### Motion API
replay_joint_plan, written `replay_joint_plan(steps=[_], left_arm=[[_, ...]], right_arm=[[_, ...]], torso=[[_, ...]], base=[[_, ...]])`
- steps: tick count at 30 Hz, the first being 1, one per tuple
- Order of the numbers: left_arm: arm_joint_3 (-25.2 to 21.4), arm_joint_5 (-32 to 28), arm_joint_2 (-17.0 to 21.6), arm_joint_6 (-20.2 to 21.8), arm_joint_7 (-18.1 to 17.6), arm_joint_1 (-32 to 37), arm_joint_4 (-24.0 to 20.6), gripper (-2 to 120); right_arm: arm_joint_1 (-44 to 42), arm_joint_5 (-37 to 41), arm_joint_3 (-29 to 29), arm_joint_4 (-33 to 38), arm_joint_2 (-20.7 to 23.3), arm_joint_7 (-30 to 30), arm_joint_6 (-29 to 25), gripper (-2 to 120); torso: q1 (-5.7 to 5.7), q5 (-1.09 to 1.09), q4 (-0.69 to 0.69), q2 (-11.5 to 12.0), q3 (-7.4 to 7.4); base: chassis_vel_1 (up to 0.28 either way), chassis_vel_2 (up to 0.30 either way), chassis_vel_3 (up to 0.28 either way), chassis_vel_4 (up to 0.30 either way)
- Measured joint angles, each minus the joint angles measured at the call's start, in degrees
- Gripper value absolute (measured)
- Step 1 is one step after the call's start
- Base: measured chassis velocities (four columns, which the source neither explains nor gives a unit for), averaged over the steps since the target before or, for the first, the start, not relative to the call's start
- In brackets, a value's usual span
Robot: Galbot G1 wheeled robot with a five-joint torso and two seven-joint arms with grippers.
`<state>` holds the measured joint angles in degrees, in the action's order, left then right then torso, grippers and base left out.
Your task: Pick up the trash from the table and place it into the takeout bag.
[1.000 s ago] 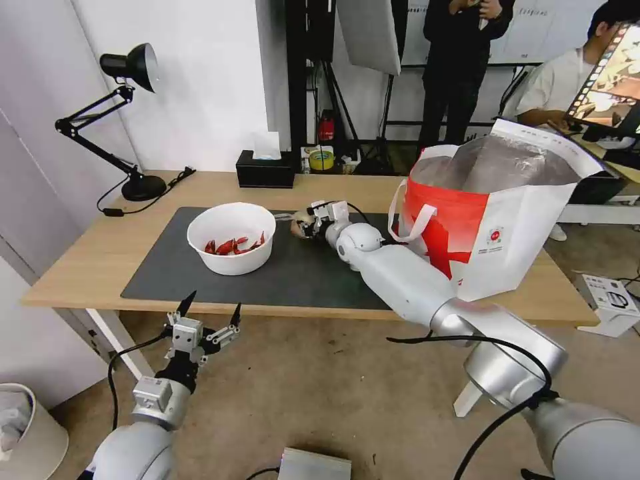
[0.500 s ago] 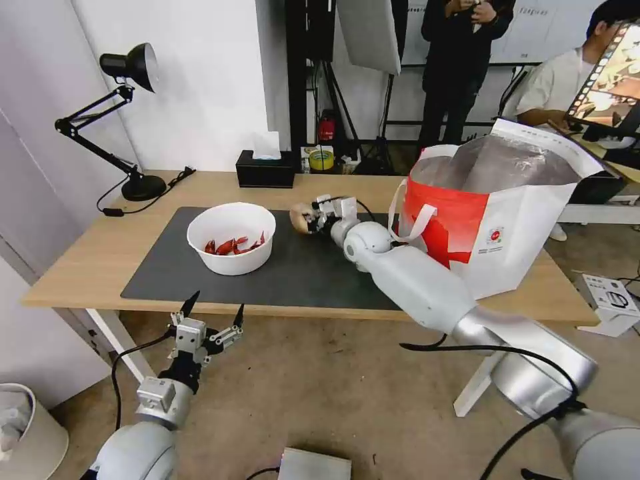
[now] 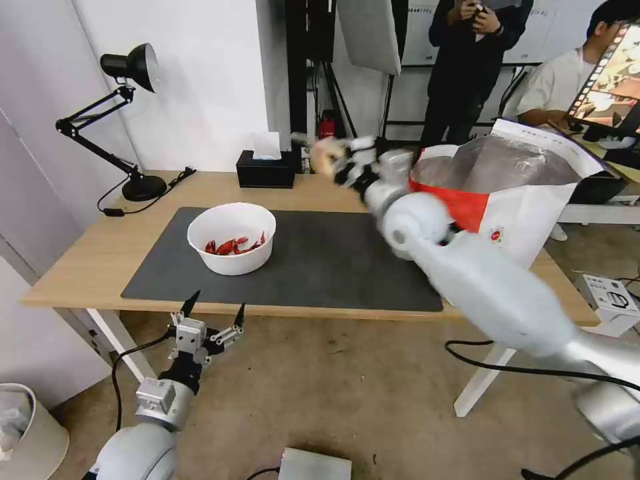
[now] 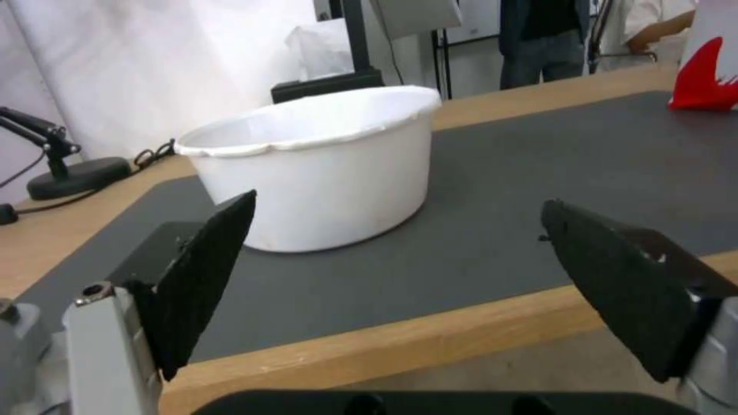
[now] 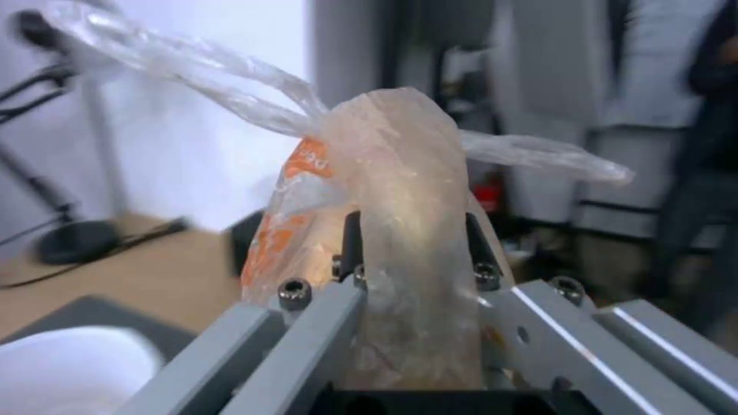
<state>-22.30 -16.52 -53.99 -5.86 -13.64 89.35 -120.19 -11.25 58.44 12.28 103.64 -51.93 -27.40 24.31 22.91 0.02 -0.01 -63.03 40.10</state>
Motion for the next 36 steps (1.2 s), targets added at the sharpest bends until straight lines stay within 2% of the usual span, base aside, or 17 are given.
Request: replay_joint_plan(steps=[1,3,4,6,7,10,24,25,26,30,31,32,34,36], left_arm=[[0.00,0.00,0.00,0.00,0.00,0.00,0.00,100],[0.24,0.02,-0.01,0.00,-0.01,-0.04,-0.04,100],[0.24,0.02,-0.01,0.00,-0.01,-0.04,-0.04,100],[0.68,0.05,0.01,0.00,-0.01,-0.27,-0.06,100],[0.68,0.05,0.01,0.00,-0.01,-0.27,-0.06,100],[1.58,0.21,-0.09,0.03,-0.02,-0.81,-0.07,100],[2.04,0.87,-0.29,0.14,-0.06,-0.49,-1.17,100],[2.00,0.87,-0.23,0.14,-0.06,-0.46,-1.21,100],[1.99,0.87,-0.18,0.14,-0.05,-0.44,-1.24,100],[2.11,0.87,-0.10,0.16,-0.06,-0.54,-1.24,100],[2.25,0.87,-0.10,0.17,-0.06,-0.60,-1.23,100],[2.25,0.87,-0.10,0.17,-0.06,-0.60,-1.23,100],[2.52,0.91,-0.11,0.18,-0.07,-0.71,-1.21,100],[2.60,0.93,-0.11,0.19,-0.07,-0.75,-1.21,100]], right_arm=[[0.00,0.00,0.00,0.00,0.00,0.00,0.00,4],[0.33,2.34,-2.39,3.63,6.34,-2.80,3.28,4],[0.33,2.34,-2.39,3.63,6.34,-2.80,3.28,4],[0.08,5.09,-3.89,5.57,10.92,-5.24,5.59,4],[0.08,5.09,-3.89,5.57,10.92,-5.24,5.59,4],[-1.68,8.14,-5.24,5.42,14.78,-7.81,7.45,4],[-5.62,14.69,-7.67,3.10,16.28,-15.39,8.43,4],[-5.66,15.88,-7.90,3.30,16.26,-16.68,8.33,7],[-5.69,17.65,-8.43,3.76,16.38,-17.64,8.41,14],[-5.39,20.74,-9.65,4.99,17.44,-19.25,10.06,25],[-5.21,21.25,-9.74,5.23,17.91,-19.74,10.49,32],[-5.21,21.25,-9.74,5.23,17.91,-19.74,10.49,32],[-5.21,21.41,-9.75,5.34,18.62,-20.06,10.74,44],[-5.30,21.42,-9.79,5.39,18.92,-20.09,10.77,46]], torso=[[0.00,0.00,0.00,0.00,0.00],[0.00,0.00,0.00,0.00,0.00],[0.00,0.00,0.00,0.00,0.00],[0.00,0.00,-0.01,0.00,0.00],[0.00,0.00,-0.01,0.00,0.00],[0.00,0.00,0.00,0.00,0.00],[0.00,-0.01,0.01,0.00,0.00],[0.00,-0.01,0.01,0.00,0.00],[0.00,-0.01,0.02,0.00,0.00],[0.00,-0.02,0.01,0.00,0.00],[0.00,-0.02,0.01,0.00,0.00],[0.00,-0.02,0.01,0.00,0.00],[0.00,-0.02,0.01,0.00,0.01],[0.00,-0.02,0.01,0.00,0.01]], base=[[0.000,0.000,0.000,0.000],[0.000,0.000,0.000,0.000],[0.000,0.000,0.000,0.000],[0.000,0.000,0.000,0.000],[0.000,0.000,0.000,0.000],[0.000,0.000,0.000,0.000],[0.000,0.000,0.000,0.000],[0.000,0.000,0.000,0.000],[0.000,0.000,0.000,0.000],[0.000,0.000,0.000,0.000],[0.000,0.000,0.000,0.000],[0.000,0.000,0.000,0.000],[0.000,0.000,0.000,0.000],[0.000,0.000,0.000,0.000]])
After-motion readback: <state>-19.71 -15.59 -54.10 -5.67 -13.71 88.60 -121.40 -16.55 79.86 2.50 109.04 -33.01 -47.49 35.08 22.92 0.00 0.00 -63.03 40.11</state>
